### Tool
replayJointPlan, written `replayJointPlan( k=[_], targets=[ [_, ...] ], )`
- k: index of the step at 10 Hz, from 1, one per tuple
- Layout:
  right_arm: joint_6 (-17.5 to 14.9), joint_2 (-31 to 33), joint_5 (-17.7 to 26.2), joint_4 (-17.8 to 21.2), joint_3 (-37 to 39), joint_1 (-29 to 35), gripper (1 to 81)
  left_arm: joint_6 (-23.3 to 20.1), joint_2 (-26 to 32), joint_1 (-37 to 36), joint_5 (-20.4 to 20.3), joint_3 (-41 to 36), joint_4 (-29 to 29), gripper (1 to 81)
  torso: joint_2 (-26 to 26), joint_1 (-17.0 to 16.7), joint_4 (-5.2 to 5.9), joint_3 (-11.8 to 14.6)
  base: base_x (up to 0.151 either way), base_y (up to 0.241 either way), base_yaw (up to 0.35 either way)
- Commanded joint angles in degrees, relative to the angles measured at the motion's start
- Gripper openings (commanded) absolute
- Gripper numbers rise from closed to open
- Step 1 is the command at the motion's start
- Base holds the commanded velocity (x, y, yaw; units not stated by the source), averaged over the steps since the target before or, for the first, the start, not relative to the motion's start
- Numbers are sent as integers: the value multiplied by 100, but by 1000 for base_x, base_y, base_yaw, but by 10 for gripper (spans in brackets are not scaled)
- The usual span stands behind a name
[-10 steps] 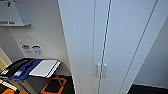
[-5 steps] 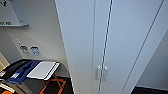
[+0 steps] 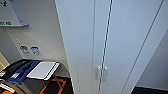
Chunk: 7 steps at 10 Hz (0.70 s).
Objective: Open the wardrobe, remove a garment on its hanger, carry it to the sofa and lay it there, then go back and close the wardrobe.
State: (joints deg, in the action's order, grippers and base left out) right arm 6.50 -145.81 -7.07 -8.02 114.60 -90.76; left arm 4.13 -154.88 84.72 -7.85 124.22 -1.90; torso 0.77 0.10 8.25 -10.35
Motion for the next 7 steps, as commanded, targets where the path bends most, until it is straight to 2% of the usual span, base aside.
replayJointPlan(
  k=[1,3,6,7],
  targets=[
    [9,1204,180,-94,-1514,553,811,-35,893,-363,275,-1166,-109,811,0,0,0,0,0,0,0],
    [18,2071,180,-59,-2453,1097,811,-35,1600,-644,267,-2077,-117,811,0,-2,0,0,0,0,0],
    [1,2913,128,-112,-3549,1810,811,-70,2433,-1216,214,-3191,-310,811,0,0,0,0,0,0,0],
    [-43,3132,-229,-112,-3899,1994,811,-88,2704,-1478,188,-3593,-519,811,0,0,0,0,0,0,0]
  ],
)
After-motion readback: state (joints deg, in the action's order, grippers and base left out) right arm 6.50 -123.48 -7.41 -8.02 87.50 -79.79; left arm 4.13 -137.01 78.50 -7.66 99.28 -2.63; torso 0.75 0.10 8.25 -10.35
